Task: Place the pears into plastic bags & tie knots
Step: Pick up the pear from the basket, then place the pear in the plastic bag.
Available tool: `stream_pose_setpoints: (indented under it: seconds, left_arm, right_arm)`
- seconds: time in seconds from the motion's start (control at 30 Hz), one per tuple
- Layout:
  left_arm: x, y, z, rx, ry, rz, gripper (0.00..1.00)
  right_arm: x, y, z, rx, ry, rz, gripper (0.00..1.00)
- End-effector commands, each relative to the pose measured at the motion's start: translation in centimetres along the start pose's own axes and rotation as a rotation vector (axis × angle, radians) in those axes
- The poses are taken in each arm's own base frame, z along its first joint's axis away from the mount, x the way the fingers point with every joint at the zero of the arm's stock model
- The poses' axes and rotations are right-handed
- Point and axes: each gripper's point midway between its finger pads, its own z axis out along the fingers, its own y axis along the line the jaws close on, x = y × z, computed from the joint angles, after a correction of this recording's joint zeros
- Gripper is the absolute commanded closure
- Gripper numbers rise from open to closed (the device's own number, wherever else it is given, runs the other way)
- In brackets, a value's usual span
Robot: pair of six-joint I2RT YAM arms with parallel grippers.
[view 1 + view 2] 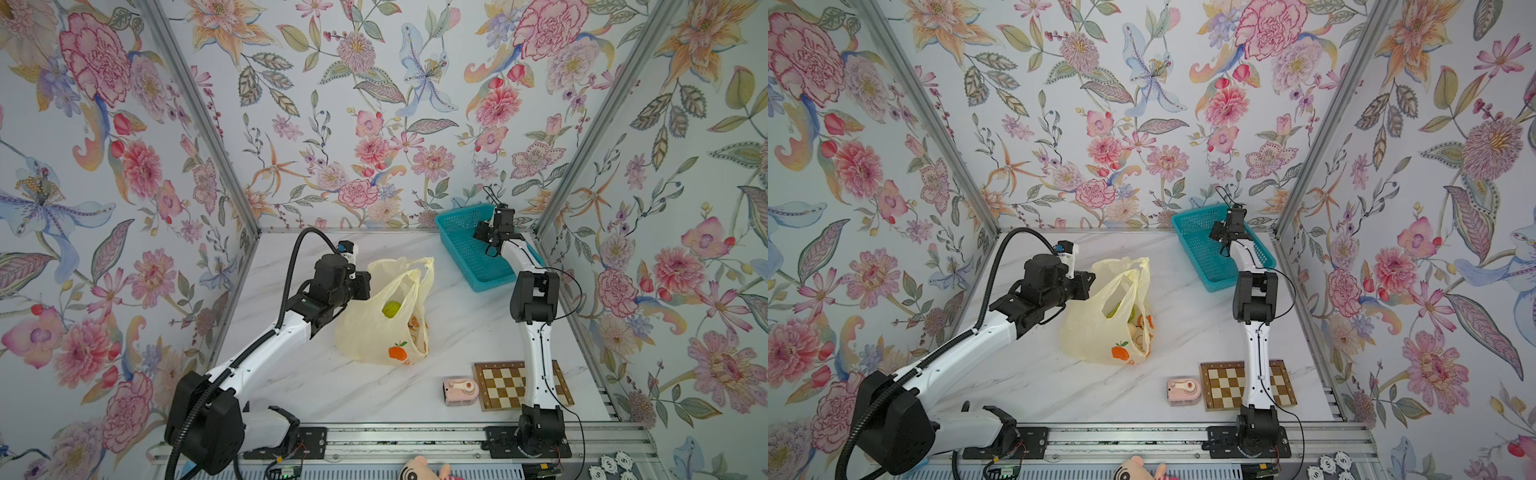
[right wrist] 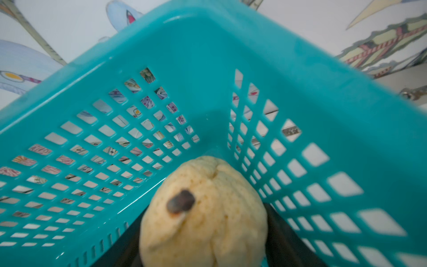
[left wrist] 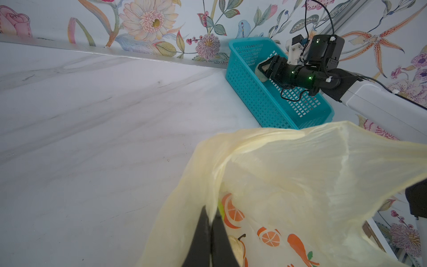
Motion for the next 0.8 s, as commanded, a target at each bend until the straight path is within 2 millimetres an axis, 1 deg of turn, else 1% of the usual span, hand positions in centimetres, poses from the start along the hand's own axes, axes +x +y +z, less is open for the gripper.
stream_pose_setpoints:
  seconds: [0.0,0.1,0.17,0.23,0.33,0.4,0.5,0.63,0.7,0.73,0.77]
  left_arm:
    - [-0.6,-0.7,-0.2,0.011,-0.004,0.000,1.00]
    - [-0.8,-0.9,-0.4,0.020,-0.015,0.002,1.00]
    - [-0.9,-1.0,-0.5,0.028,-0.020,0.002,1.00]
    - [-1.0,-1.2,-0.6,0.038,-0.026,0.006,1.00]
    - [-1.0,-1.6,-0.5,0.062,-0.026,0.010,1.00]
    - [-0.8,-2.0,-0.3,0.084,-0.018,0.013,1.00]
    - [-0.6,-2.4,-0.1,0.114,-0.008,0.017,1.00]
    - [-0.3,-2.9,0.0,0.145,0.004,0.029,1.00]
    - [-0.1,-3.0,0.0,0.152,0.012,0.037,1.00]
    - [0.0,-3.1,0.0,0.161,0.017,0.040,1.00]
    - [0.1,-3.3,0.0,0.168,0.019,0.043,1.00]
  right_arm:
    - [-2.3,0.4,-1.5,-0.004,-0.038,-0.004,0.40]
    - [-4.0,1.4,-4.0,-0.025,-0.057,-0.012,0.46]
    - [-5.1,2.2,-6.1,-0.040,-0.069,-0.020,0.49]
    - [-6.0,3.1,-8.6,-0.062,-0.081,-0.025,0.50]
    - [-6.5,4.7,-12.5,-0.102,-0.083,-0.032,0.51]
    - [-6.3,5.7,-15.2,-0.131,-0.079,-0.040,0.51]
    - [-5.1,7.3,-19.8,-0.181,-0.068,-0.051,0.52]
    - [-2.7,9.3,-26.1,-0.279,-0.035,-0.060,0.52]
    - [-1.1,10.2,-29.0,-0.332,-0.008,-0.063,0.52]
    - [-0.4,10.8,-30.8,-0.357,-0.001,-0.070,0.52]
    - [0.7,11.1,-32.3,-0.372,0.014,-0.079,0.52]
